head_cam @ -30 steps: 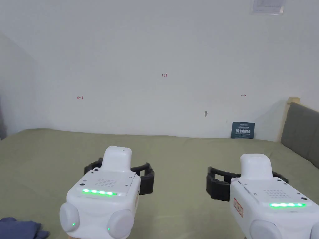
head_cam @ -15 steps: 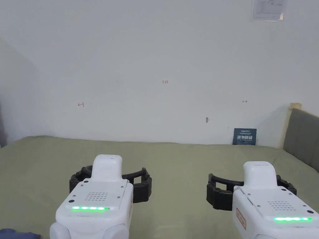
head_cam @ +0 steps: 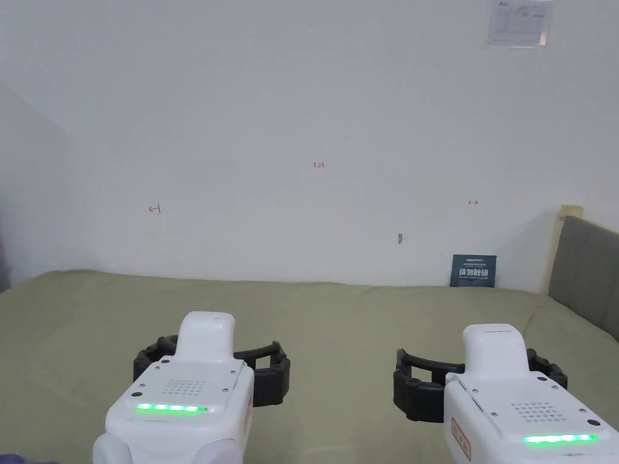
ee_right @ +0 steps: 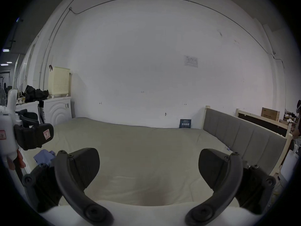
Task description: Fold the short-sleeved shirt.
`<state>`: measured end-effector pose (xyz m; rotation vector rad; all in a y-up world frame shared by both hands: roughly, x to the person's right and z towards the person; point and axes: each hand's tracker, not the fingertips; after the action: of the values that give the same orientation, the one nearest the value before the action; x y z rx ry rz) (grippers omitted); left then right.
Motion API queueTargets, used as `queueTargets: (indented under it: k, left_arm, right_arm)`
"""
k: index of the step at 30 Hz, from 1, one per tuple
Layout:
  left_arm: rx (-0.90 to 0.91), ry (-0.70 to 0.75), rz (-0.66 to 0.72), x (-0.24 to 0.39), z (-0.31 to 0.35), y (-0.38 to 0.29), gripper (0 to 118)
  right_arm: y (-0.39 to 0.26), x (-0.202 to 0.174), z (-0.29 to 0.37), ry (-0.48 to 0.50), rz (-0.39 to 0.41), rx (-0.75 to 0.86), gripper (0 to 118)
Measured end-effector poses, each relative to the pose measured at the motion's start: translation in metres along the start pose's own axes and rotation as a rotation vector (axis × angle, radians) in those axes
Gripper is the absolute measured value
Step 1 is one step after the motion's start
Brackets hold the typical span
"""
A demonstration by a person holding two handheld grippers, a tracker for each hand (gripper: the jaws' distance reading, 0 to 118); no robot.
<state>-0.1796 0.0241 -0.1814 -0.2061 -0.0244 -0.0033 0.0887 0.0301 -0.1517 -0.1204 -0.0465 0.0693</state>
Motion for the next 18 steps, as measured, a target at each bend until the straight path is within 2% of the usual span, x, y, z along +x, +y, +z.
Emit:
queueTargets:
  k: [4,8,12,14,18]
  left_arm:
    - [-0.052,-0.053,0.075,-0.003,0.001,0.005,117]
    - [-0.018,-0.031,0.039,0.002,0.005,0.006,117]
    - [-0.016,-0.002,0.051,0.007,0.008,0.009,117]
    - [-0.032,-0.077,0.015,0.004,0.009,0.011,117]
    - [-0.001,-0.099,-0.039,0.005,0.017,0.016,117]
  right_arm:
    - [0.000,0.001,-0.001,0.005,-0.007,0.001,118]
    - [0.000,0.001,0.002,0.008,0.019,-0.003,118]
    - [0.002,0.003,0.002,0.023,0.007,-0.005,118]
    - [0.004,0.003,0.003,0.024,0.004,-0.003,118]
    - [0.006,0.004,0.003,0.028,0.000,0.001,118]
